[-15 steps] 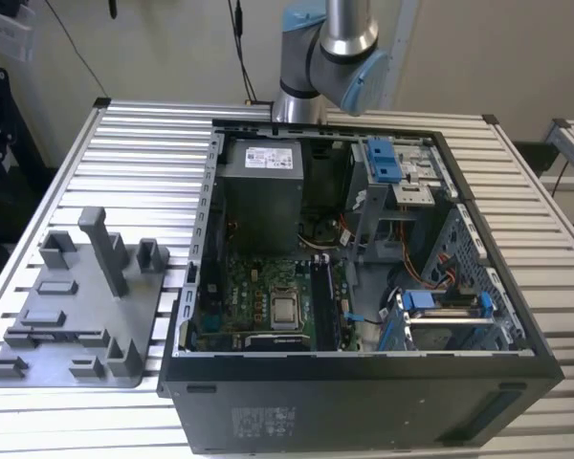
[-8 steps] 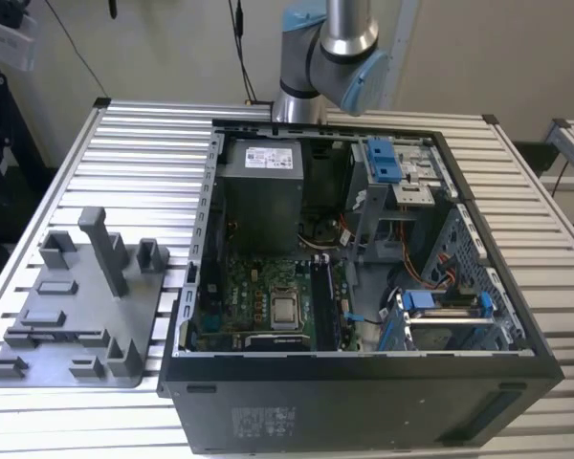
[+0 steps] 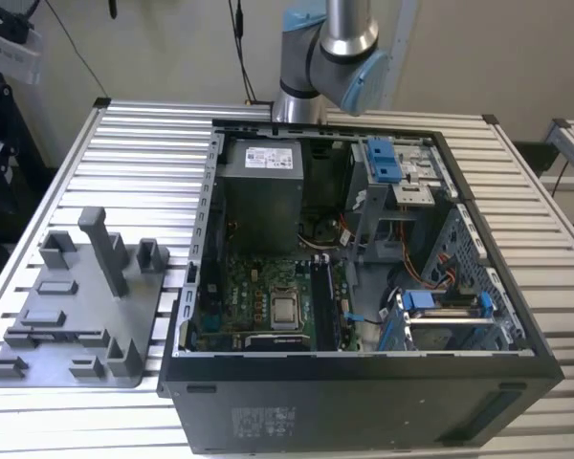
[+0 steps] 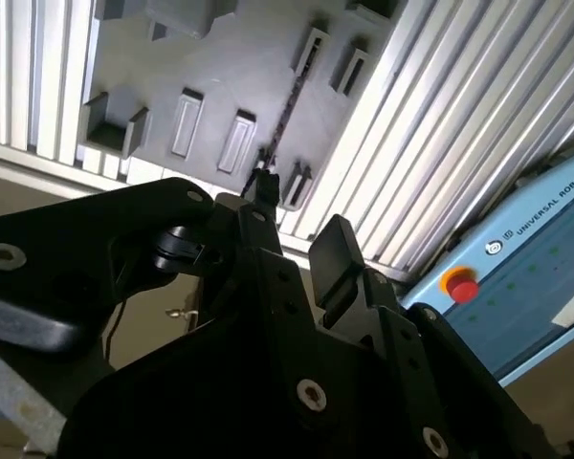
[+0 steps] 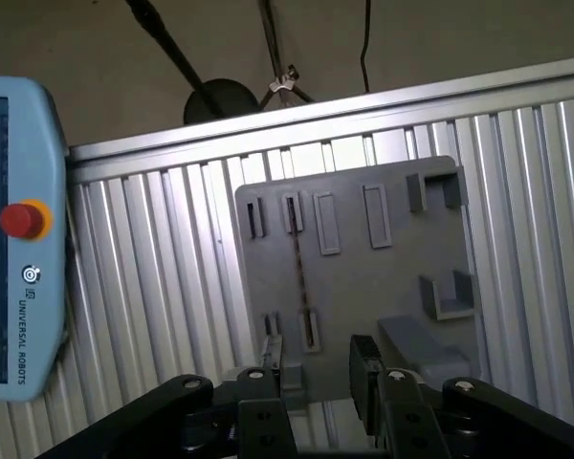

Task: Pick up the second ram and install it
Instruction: 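Pick up the second ram and move it above second insertion slot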

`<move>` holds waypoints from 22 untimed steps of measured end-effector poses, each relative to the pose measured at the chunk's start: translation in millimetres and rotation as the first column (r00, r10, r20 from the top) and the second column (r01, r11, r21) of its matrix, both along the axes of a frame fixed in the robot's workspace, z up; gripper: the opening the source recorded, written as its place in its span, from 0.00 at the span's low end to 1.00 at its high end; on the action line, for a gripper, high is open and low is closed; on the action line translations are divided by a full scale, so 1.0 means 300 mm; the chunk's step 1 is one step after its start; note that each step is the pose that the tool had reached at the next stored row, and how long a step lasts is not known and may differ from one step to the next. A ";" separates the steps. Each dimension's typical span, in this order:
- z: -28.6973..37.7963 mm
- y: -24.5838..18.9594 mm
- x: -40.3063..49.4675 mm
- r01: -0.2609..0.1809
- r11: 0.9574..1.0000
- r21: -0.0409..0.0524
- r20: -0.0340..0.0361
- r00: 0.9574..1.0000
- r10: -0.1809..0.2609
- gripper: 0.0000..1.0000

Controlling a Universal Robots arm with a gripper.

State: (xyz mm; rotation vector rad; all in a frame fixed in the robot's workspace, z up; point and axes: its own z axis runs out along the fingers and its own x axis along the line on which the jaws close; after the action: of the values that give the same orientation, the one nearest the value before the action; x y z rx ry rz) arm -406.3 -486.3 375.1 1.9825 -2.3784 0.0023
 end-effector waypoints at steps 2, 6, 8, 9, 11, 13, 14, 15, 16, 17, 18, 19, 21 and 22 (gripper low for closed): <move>-0.010 0.000 0.000 0.000 1.000 0.000 0.000 1.000 0.000 0.42; -0.031 0.000 0.000 0.000 1.000 0.000 0.000 1.000 0.000 0.42; -0.041 0.000 0.000 0.000 1.000 0.000 0.000 1.000 0.000 0.42; -0.045 0.000 0.000 0.000 1.000 0.000 0.000 1.000 0.000 0.42; -0.055 0.000 0.000 0.000 1.000 0.000 0.000 1.000 0.000 0.42; -0.065 0.000 0.000 0.000 1.000 0.000 0.000 1.000 0.000 0.42; -0.070 0.000 0.000 0.000 1.000 0.000 0.000 1.000 0.000 0.42; -0.075 0.000 0.000 0.000 1.000 0.000 0.000 1.000 0.000 0.42; -0.080 0.000 0.000 0.000 1.000 0.000 0.000 1.000 0.000 0.42; -0.085 0.000 0.000 0.000 1.000 0.000 0.000 1.000 0.000 0.42; -0.089 0.000 0.000 0.000 1.000 0.000 0.000 1.000 0.000 0.42; -0.093 0.000 0.000 0.000 1.000 0.000 0.000 1.000 0.000 0.42; -0.093 0.000 0.000 0.000 1.000 0.000 0.000 1.000 0.000 0.42; -0.094 0.000 0.000 0.000 1.000 0.000 0.000 1.000 0.000 0.42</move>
State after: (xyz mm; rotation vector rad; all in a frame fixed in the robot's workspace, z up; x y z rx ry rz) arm -406.4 -486.3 347.0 1.9826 -2.3787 0.0017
